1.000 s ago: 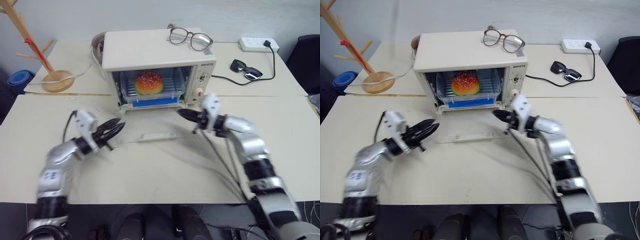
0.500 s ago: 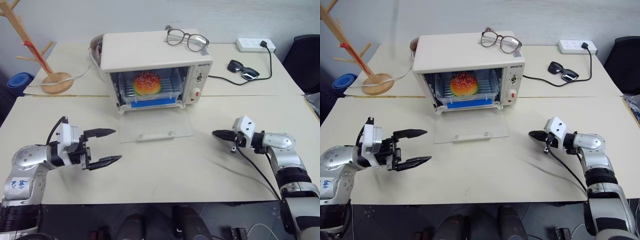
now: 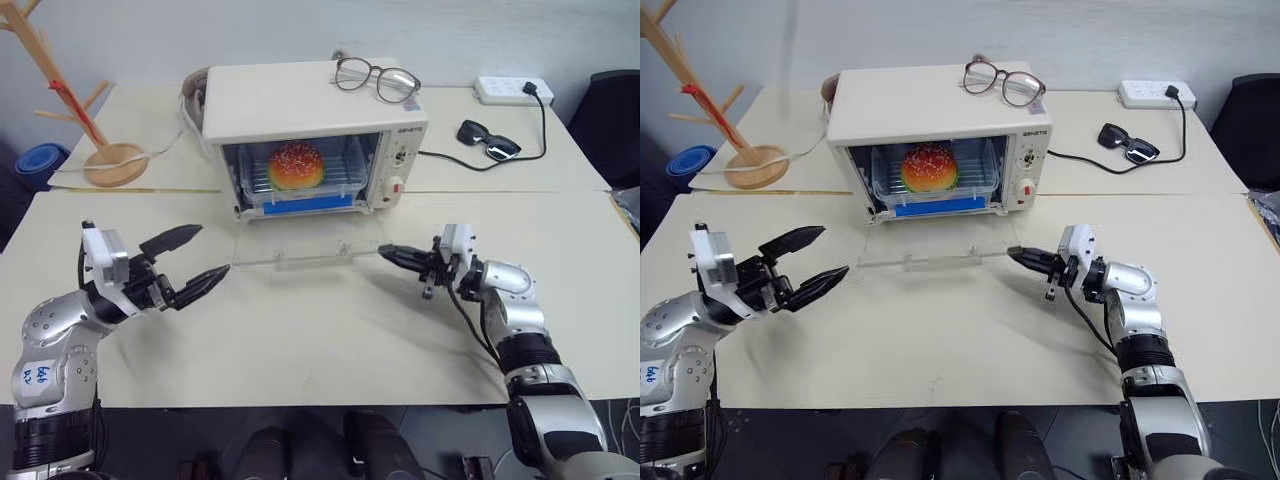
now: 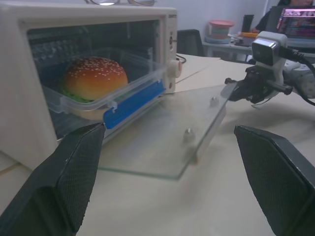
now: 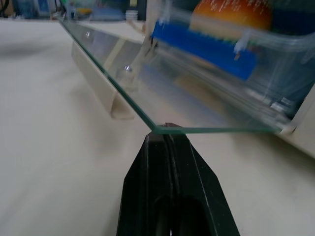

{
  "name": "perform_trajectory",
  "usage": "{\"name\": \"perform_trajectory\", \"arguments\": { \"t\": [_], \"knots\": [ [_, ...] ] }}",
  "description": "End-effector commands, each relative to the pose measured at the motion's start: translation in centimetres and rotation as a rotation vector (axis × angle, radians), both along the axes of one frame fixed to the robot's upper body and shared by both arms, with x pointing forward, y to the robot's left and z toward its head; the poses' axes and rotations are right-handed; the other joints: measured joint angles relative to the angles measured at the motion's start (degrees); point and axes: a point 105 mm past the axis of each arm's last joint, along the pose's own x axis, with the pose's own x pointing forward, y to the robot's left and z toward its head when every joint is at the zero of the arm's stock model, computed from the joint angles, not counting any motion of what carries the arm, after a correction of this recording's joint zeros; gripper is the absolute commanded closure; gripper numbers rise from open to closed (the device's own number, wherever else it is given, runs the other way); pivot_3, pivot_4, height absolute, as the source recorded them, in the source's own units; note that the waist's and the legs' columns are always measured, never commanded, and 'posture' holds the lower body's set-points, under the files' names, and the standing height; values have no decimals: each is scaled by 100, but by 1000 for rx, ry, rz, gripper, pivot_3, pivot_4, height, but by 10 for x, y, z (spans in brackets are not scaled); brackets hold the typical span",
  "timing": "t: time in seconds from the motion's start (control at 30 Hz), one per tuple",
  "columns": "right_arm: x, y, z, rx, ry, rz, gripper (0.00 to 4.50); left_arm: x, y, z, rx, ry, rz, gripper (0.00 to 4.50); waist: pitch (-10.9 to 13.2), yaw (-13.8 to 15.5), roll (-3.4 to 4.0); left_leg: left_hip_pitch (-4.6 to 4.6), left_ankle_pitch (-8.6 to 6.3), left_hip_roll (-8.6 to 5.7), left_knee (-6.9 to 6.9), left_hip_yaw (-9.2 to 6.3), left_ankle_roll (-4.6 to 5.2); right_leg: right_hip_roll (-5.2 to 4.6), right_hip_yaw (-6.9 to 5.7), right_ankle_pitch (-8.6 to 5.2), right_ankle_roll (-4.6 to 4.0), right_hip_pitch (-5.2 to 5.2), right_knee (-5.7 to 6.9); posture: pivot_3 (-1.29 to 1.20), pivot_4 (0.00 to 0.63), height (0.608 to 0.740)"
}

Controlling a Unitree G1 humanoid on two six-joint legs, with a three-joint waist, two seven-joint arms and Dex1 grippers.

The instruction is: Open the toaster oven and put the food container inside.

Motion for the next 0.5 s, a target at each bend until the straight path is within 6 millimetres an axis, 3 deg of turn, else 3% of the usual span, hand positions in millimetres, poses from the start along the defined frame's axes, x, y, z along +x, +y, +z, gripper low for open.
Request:
{"name": "perform_trajectory", "arguments": {
  "t": [0.03,0.27,0.37,0.5],
  "knots": [
    [4,-2,43,157,-111,-30,4500,-2,10,5,16,-48,82,33,0,2,0,0,0,0,0,0,0,0,0,0,0,0,1,0,150,740],
    [-1,-17,74,233,-126,-61,4500,-6,24,-12,84,3,153,33,0,5,1,-4,-1,1,-3,-2,0,-1,-1,0,0,-4,-1,0,150,740],
    [-16,-21,66,159,-75,-2,4500,-13,31,-30,160,55,178,33,0,9,2,-5,-13,2,-8,-4,21,-3,-1,0,-1,-4,-4,0,150,740],
    [-53,-23,20,-141,-21,143,3634,-26,34,-47,254,94,190,0,0,25,1,-6,-19,2,-11,-6,30,-4,-4,-1,-1,0,-43,0,150,740]
  ]
}}
